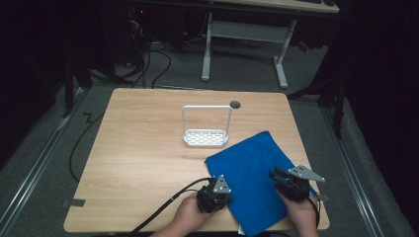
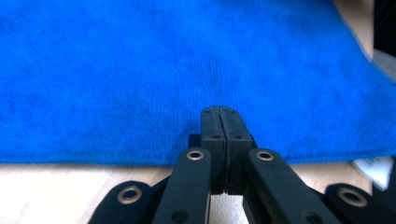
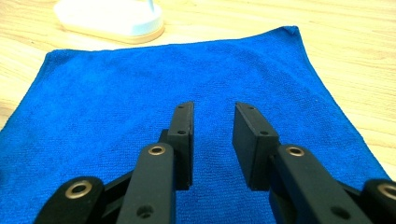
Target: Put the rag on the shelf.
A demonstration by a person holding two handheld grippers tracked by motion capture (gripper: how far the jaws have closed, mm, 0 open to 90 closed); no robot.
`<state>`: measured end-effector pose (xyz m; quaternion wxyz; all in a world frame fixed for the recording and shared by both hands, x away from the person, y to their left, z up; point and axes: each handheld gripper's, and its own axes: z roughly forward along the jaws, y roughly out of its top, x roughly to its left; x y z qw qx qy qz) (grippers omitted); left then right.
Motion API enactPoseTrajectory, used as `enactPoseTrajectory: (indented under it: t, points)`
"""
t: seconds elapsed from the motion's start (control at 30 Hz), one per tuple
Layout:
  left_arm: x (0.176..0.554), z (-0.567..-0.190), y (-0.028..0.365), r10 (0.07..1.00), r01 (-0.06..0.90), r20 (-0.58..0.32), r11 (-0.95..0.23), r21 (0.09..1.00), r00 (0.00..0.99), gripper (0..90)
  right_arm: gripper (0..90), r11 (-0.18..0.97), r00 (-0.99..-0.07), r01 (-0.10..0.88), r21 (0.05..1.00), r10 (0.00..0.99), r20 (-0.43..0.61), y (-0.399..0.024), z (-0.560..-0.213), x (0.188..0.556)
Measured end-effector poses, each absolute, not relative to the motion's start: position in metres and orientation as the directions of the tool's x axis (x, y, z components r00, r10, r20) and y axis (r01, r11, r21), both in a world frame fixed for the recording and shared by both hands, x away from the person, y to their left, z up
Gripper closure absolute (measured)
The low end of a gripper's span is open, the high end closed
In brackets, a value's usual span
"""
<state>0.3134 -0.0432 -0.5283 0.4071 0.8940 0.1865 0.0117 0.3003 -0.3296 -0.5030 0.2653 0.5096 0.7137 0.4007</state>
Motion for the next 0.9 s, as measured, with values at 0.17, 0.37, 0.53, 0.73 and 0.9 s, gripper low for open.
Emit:
enactPoseTrajectory:
  t: [0.17,0.37,0.53,0.73,0.9]
  points:
    - [0.316,-0.528,-0.038,0.341,0.335,-0.147,-0.6,0.727,0.929,90.0,69.6,0.151,-0.337,0.514,0.844,0.941,0.037,-0.33,-0.502,0.3]
    - [0.317,-0.527,-0.021,0.34,0.356,-0.172,-0.607,0.711,0.924,90.0,70.0,0.162,-0.344,0.511,0.844,0.938,0.029,-0.328,-0.502,0.299]
    - [0.312,-0.526,0.005,0.34,0.377,-0.2,-0.61,0.697,0.919,90.0,70.8,0.164,-0.352,0.507,0.846,0.935,0.03,-0.328,-0.501,0.299]
    - [0.305,-0.528,0.031,0.342,0.389,-0.217,-0.597,0.701,0.914,90.0,73.2,0.192,-0.357,0.51,0.838,0.934,0.004,-0.324,-0.502,0.3]
    - [0.307,-0.531,0.042,0.337,0.407,-0.249,-0.574,0.711,0.908,90.0,81.4,0.228,-0.342,0.524,0.821,0.939,-0.042,-0.322,-0.504,0.304]
